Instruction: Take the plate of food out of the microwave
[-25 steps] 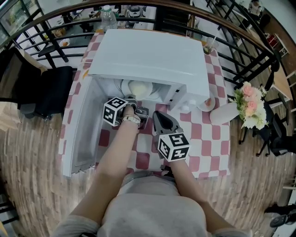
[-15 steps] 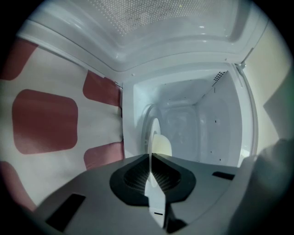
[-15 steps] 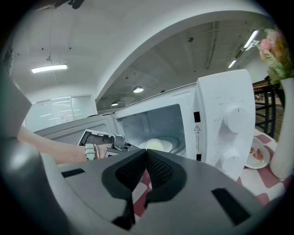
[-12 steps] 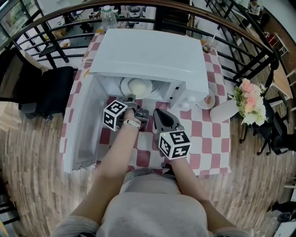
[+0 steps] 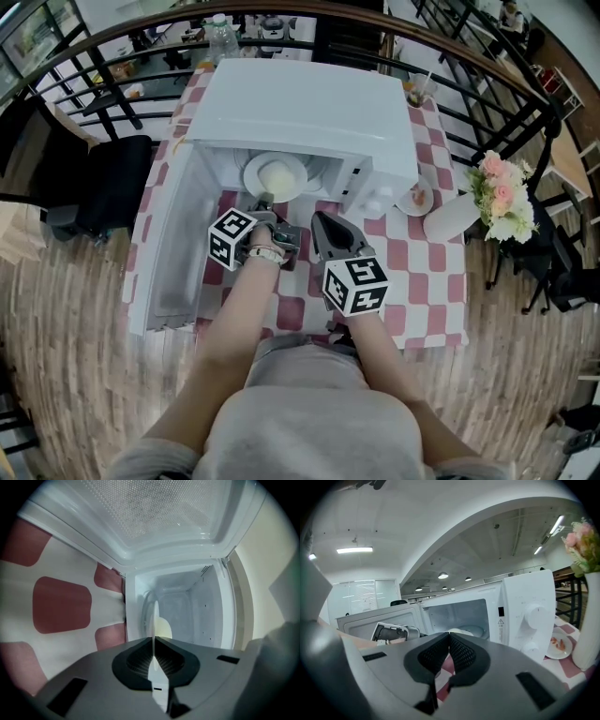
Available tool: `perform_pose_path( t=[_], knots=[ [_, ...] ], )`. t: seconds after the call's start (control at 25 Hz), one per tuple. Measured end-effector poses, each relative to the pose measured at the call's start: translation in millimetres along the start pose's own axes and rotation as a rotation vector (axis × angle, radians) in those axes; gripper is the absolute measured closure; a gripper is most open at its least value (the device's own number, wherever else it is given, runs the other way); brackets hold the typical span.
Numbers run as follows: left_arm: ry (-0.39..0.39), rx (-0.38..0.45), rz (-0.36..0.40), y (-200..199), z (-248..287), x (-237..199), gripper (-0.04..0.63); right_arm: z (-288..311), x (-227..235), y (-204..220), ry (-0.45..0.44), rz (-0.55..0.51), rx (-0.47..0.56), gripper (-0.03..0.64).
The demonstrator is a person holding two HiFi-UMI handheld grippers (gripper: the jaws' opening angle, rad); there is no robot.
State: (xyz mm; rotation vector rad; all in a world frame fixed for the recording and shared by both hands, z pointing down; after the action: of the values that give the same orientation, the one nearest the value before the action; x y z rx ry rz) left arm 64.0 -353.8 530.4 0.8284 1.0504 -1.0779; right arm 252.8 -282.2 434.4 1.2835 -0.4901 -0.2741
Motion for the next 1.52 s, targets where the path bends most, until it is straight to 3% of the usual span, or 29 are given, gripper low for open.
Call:
perform_pose_path(
  t=[0.56,0.96,1.52],
  knots=[
    [0.120,0.010,0.006,4.4,-41.4,14.3,0.578,-17.5,-13.4,-11.6,-0.034,-0.043,0.054,0.594],
    [0.164,-0.003,0.013,11.0,-66.3,20.6,0.578,-24.4,-22.7,-17.1,-0.058,-0.058,0.089,0.594],
    [0.225,0.004,0.004,34.1,-113.9,24.5,0.578,-58.9,-35.4,-17.3,-0.004,-0.089,0.172,0.594]
  ],
)
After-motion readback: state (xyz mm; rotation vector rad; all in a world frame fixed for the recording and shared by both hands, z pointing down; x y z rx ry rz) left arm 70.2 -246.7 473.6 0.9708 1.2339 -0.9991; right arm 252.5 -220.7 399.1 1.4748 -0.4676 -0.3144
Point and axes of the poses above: the fingertips, and each gripper's own axes: z forward along the fingers, x to its right, y out of its underside, the point moved 10 cm from there along -z, backward along the fingers, and after that the axes turned 2 degrees about x, right-handed, at the moved point
